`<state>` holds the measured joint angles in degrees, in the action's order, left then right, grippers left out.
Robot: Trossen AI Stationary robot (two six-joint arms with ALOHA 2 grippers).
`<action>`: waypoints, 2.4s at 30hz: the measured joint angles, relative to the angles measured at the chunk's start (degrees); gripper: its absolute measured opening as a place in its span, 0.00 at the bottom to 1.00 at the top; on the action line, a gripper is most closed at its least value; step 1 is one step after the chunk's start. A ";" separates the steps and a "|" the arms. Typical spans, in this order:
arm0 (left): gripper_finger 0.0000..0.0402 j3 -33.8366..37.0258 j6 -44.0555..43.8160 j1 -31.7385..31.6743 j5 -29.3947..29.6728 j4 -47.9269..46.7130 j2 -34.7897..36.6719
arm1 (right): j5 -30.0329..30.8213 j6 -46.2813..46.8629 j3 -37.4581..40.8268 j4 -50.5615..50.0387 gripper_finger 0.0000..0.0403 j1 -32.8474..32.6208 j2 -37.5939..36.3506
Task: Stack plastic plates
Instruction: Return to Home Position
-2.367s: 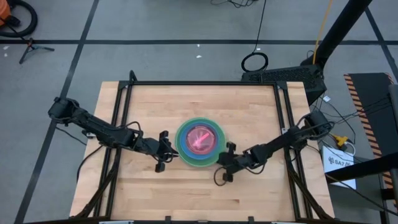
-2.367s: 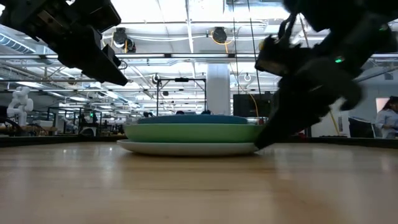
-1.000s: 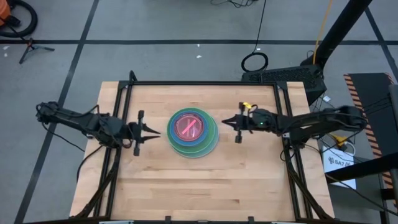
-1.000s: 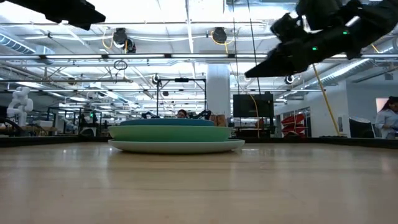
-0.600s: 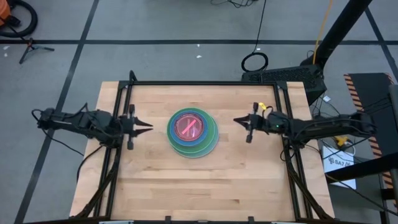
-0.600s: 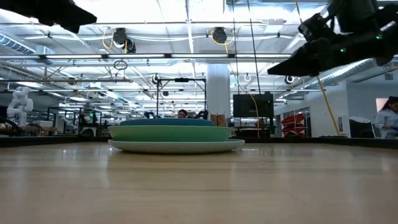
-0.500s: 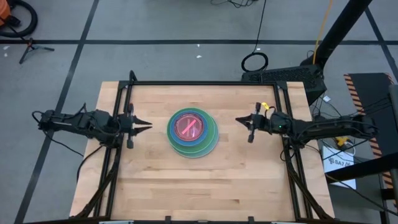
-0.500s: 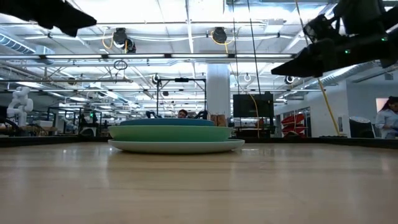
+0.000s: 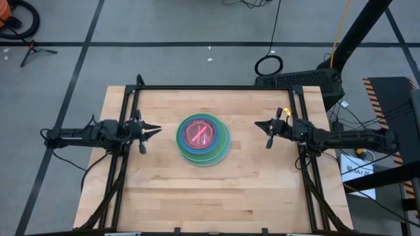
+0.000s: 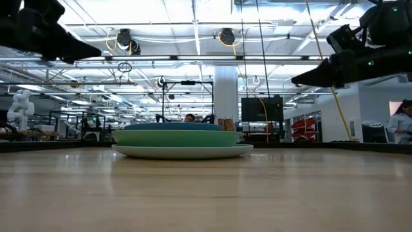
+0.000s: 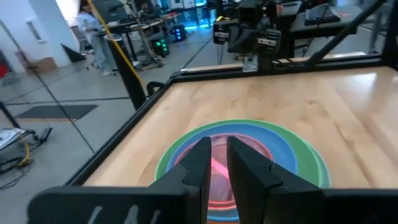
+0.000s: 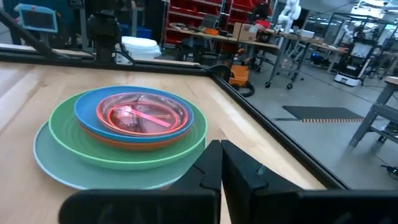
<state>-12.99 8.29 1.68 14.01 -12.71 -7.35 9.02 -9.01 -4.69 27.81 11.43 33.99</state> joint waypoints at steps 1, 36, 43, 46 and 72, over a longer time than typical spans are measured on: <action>0.15 0.72 -0.18 -0.46 -0.06 0.02 0.88 | -0.02 0.01 0.50 0.02 0.00 0.11 -0.67; 0.15 10.75 -3.09 -2.04 -11.23 9.40 7.00 | 1.28 0.62 2.19 -8.80 0.00 0.10 -9.89; 0.15 10.75 -6.34 -2.04 -11.16 9.31 6.98 | 6.18 7.04 2.23 -14.42 0.00 0.12 -9.87; 0.15 10.75 -5.64 -2.04 -11.14 9.27 6.98 | 6.11 5.53 2.23 -15.12 0.00 0.12 -9.87; 0.15 10.79 -4.09 -2.04 -10.96 9.66 6.98 | 5.90 8.36 2.23 -16.09 0.03 0.12 -9.80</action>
<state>-2.20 4.21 -0.36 3.05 -3.05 -0.36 14.92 -0.64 -2.46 11.73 11.55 24.18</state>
